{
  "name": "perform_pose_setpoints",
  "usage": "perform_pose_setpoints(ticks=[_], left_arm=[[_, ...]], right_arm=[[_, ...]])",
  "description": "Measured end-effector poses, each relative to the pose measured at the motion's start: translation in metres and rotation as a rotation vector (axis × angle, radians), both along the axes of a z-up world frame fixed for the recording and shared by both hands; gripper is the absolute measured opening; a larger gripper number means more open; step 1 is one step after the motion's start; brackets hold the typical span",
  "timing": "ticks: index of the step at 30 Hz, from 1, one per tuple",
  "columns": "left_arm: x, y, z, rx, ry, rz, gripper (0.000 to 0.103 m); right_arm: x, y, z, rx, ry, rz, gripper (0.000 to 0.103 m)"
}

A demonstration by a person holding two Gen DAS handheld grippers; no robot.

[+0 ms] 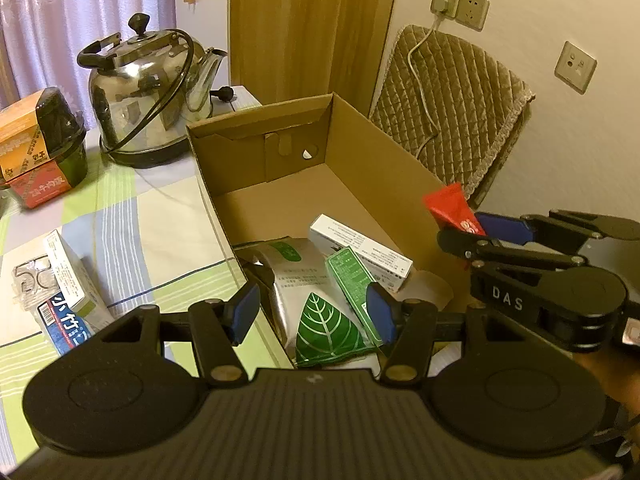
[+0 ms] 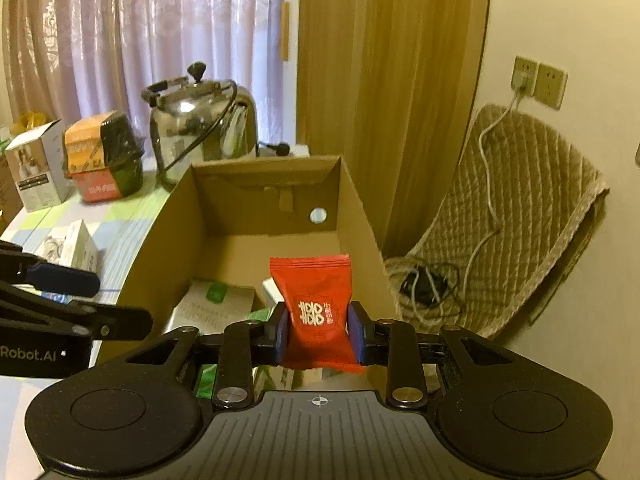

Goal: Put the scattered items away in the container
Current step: 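Lower the spray box into the box with the left gripper while the right gripper releases the candy inside, then withdraw both grippers from the box back over the table items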

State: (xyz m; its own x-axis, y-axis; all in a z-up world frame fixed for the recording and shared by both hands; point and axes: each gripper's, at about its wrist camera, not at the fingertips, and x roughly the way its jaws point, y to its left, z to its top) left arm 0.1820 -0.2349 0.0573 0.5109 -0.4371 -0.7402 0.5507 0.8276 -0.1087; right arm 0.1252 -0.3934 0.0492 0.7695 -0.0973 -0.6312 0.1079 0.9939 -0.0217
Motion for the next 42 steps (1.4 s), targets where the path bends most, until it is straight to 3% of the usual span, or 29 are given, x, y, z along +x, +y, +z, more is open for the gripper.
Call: perform_pose_setpoints(ticks=[20,21,22,23,33,42], left_arm=[[0.0,0.019,0.0,-0.005,0.003,0.038,0.054],[0.0,0.022,0.001,-0.006,0.002,0.042,0.054],[-0.001,0.025,0.001,-0.007,0.002,0.047,0.054],[-0.002,0.028,0.002,-0.007,0.001,0.054,0.054],[-0.019,0.092,-0.002,0.007,-0.002,0.155,0.054],[-0.038,0.173,-0.004,0.035,0.003,0.3,0.056]], right_arm=[[-0.004,-0.002,0.0,-0.008,-0.031,-0.004,0.035],[-0.005,-0.001,0.001,-0.009,-0.031,-0.006,0.046],[-0.006,-0.001,0.002,-0.013,-0.035,-0.013,0.09],[-0.009,-0.001,0.004,-0.021,-0.054,-0.025,0.103],[-0.023,0.017,0.021,-0.027,-0.094,-0.009,0.103],[-0.034,0.069,0.035,0.013,-0.116,0.069,0.103]])
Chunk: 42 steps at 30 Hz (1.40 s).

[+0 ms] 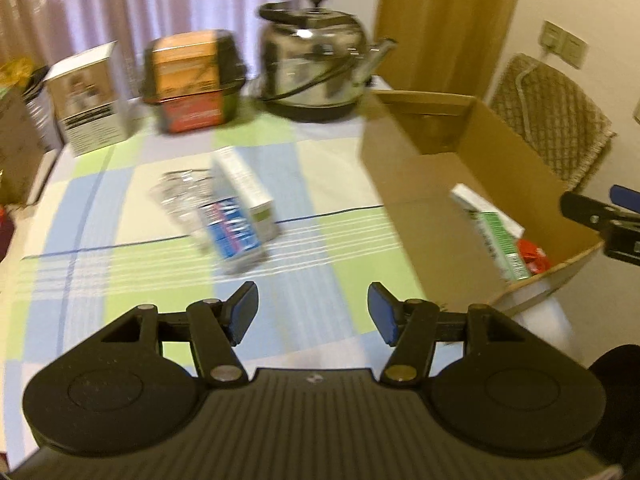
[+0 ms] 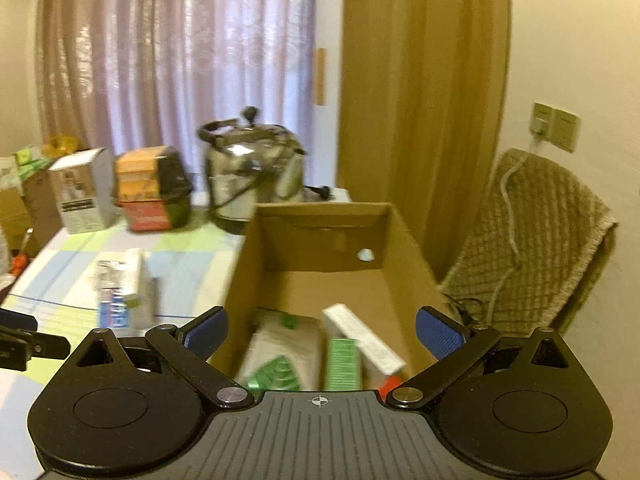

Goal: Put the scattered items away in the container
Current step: 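Withdraw both grippers from the box back over the table items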

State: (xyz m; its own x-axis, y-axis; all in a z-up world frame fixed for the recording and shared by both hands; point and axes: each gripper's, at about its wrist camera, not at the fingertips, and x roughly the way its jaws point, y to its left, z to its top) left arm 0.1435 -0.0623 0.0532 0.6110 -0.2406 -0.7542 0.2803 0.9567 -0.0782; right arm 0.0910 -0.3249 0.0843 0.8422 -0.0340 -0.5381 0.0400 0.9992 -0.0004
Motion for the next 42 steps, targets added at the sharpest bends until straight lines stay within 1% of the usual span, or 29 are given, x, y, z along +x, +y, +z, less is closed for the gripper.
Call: perform_pose_setpoints(ticks=[8,18,27,33,39,41,42], left_arm=[[-0.011,0.049,0.002,0.014,-0.005,0.088,0.059],[-0.011,0.081,-0.01,-0.002,0.008,0.139,0.06],[0.01,0.092,-0.036,-0.015,0.028,0.146,0.06],[0.033,0.091,-0.061,-0.021,0.045,0.128,0.06],[0.062,0.089,-0.086,-0.045,0.06,0.137,0.058],[0.072,0.086,-0.092,-0.059,0.059,0.134,0.058],[0.077,0.083,-0.095,-0.064,0.057,0.132,0.058]], right_arm=[[-0.001,0.063,0.013,0.002,-0.014,0.142,0.103],[0.016,0.114,0.012,-0.026,-0.003,0.254,0.103],[0.056,0.145,-0.012,-0.052,0.046,0.326,0.103],[0.1,0.163,-0.038,-0.063,0.118,0.367,0.103],[0.146,0.18,-0.062,-0.081,0.169,0.414,0.102],[0.161,0.183,-0.068,-0.075,0.191,0.428,0.08],[0.171,0.184,-0.071,-0.068,0.207,0.431,0.079]])
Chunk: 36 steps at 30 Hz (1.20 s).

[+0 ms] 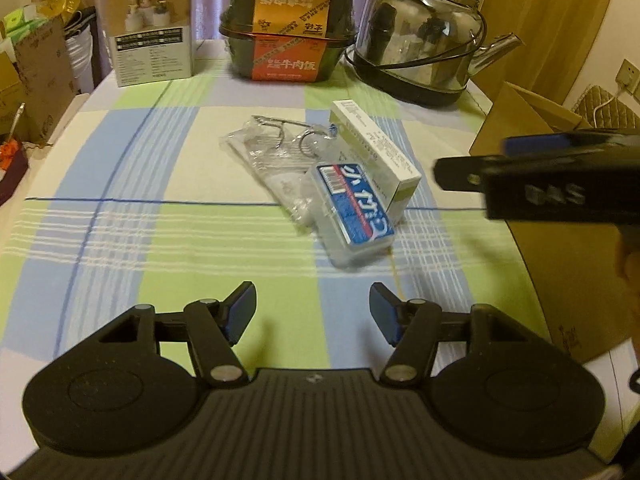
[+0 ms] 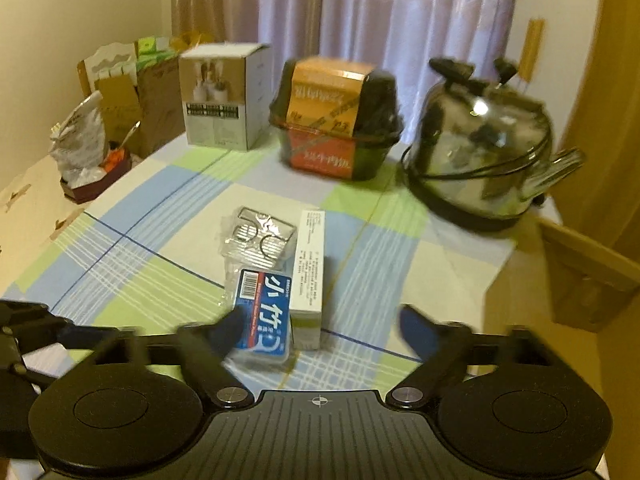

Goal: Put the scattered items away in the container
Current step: 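Withdraw both grippers from the box back over the table items, then grasp the second long white medicine box with the right gripper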

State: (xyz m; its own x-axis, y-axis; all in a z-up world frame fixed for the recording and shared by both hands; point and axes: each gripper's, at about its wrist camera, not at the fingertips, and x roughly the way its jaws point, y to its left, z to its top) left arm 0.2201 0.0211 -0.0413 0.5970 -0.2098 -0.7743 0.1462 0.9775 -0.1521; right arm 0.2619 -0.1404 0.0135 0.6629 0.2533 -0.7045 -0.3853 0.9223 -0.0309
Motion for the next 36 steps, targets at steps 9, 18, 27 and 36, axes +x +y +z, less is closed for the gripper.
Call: perform_pose_setpoints(ticks=[9,18,27,36], left_arm=[[0.034,-0.024,-0.02,-0.03,-0.011,-0.009,0.054],[0.049,-0.037,-0.035,-0.03,-0.017,0.003,0.054],[0.056,-0.038,-0.038,-0.045,-0.024,0.016,0.054],[0.06,-0.037,-0.037,-0.092,-0.009,0.022,0.038]], right_arm=[[0.058,0.01,-0.027,0.003,0.068,0.031,0.058],[0.08,0.008,-0.049,-0.007,0.106,0.053,0.044],[0.091,0.01,-0.063,-0.008,0.141,0.069,0.028],[0.081,-0.003,-0.063,-0.01,0.158,0.014,0.028]])
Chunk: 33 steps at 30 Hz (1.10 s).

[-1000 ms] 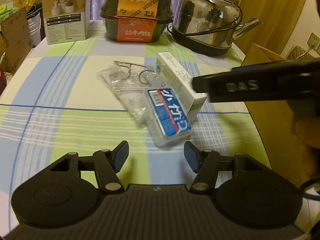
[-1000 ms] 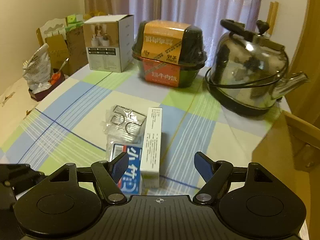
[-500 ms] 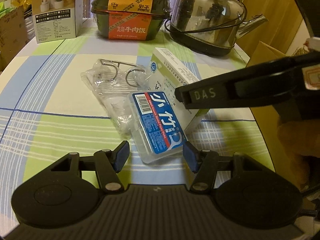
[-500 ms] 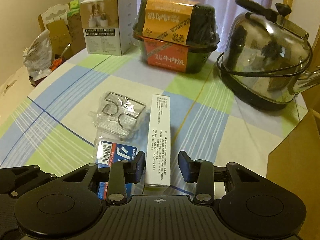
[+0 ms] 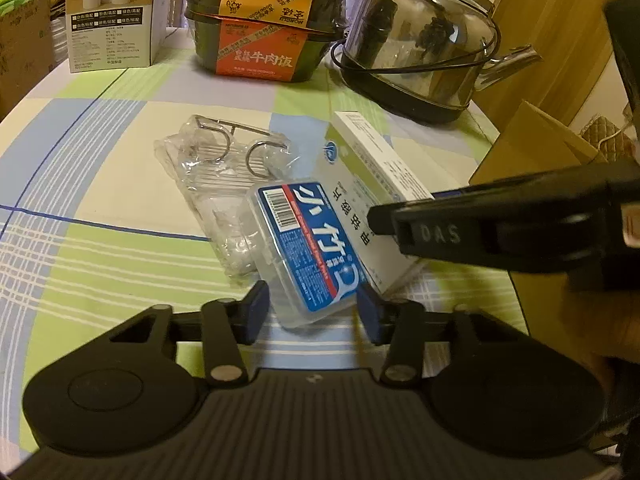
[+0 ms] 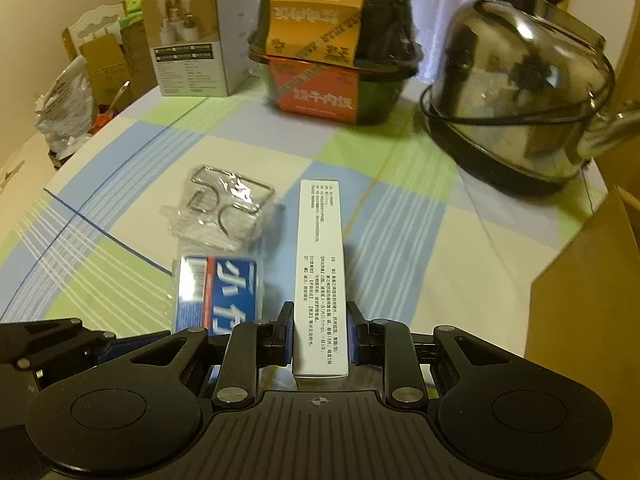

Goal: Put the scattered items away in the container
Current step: 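Grasp the second long white medicine box with the right gripper, then lift the white box with the right gripper while the left gripper reaches for the blue toothbrush pack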

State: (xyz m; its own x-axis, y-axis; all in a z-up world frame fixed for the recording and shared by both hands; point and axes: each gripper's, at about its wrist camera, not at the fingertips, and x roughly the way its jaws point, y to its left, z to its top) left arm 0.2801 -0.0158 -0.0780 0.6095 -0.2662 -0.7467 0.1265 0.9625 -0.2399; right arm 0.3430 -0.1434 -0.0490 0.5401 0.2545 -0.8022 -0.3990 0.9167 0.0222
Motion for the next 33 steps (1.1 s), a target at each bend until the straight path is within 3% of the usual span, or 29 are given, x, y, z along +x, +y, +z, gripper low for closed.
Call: perform_pose_setpoints(ticks=[3,8,15,20,25,29,31,33], left_arm=[[-0.003,0.002,0.001,0.005,0.01,-0.019,0.03],[-0.016,0.015,0.001,0.033,0.025,-0.029,0.031],[-0.025,0.033,0.003,0.035,-0.007,-0.058,0.052],[-0.033,0.031,0.004,0.07,-0.015,-0.106,0.061],[-0.027,0.026,0.002,0.088,-0.01,-0.064,0.066],[-0.015,0.015,0.002,0.123,-0.02,-0.008,0.077],[-0.01,0.01,-0.001,0.138,-0.016,0.022,0.076],[-0.008,0.008,-0.003,0.143,-0.008,0.029,0.07]], right_arm=[[-0.004,-0.003,0.001,0.018,0.018,-0.004,0.028],[-0.015,0.001,0.003,0.044,0.045,0.044,0.028],[-0.036,0.003,0.004,0.125,0.111,0.059,0.028],[-0.05,-0.001,0.003,0.173,0.166,0.05,0.027],[-0.06,-0.009,0.01,0.09,0.096,-0.024,0.027],[-0.062,-0.019,0.014,0.059,0.056,-0.093,0.027],[-0.062,-0.022,0.012,0.052,0.053,-0.105,0.027],[-0.062,-0.023,0.009,0.047,0.055,-0.11,0.027]])
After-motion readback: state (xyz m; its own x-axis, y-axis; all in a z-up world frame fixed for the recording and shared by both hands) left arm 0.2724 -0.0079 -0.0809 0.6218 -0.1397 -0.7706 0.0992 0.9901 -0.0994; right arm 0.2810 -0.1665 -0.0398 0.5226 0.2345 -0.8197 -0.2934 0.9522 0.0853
